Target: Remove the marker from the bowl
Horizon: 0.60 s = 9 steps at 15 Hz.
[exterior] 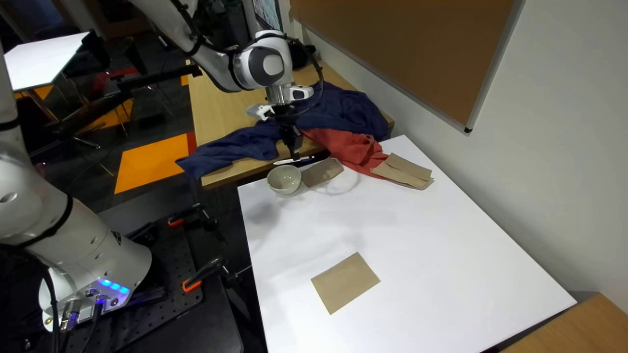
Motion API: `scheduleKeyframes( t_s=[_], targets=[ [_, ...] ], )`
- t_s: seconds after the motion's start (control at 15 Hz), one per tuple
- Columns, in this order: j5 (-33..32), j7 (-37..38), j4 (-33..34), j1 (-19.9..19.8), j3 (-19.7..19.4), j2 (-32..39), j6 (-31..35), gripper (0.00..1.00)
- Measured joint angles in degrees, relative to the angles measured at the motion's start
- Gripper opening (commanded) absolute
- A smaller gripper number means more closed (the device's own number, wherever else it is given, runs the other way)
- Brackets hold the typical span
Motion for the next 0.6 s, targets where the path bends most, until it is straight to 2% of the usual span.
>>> scheduleKeyframes(
  t_s=[0.6],
  targets=[
    [-6.32, 12.38, -8.77, -1.41, -8.31, 0.23, 18.83, 0.03]
  ],
)
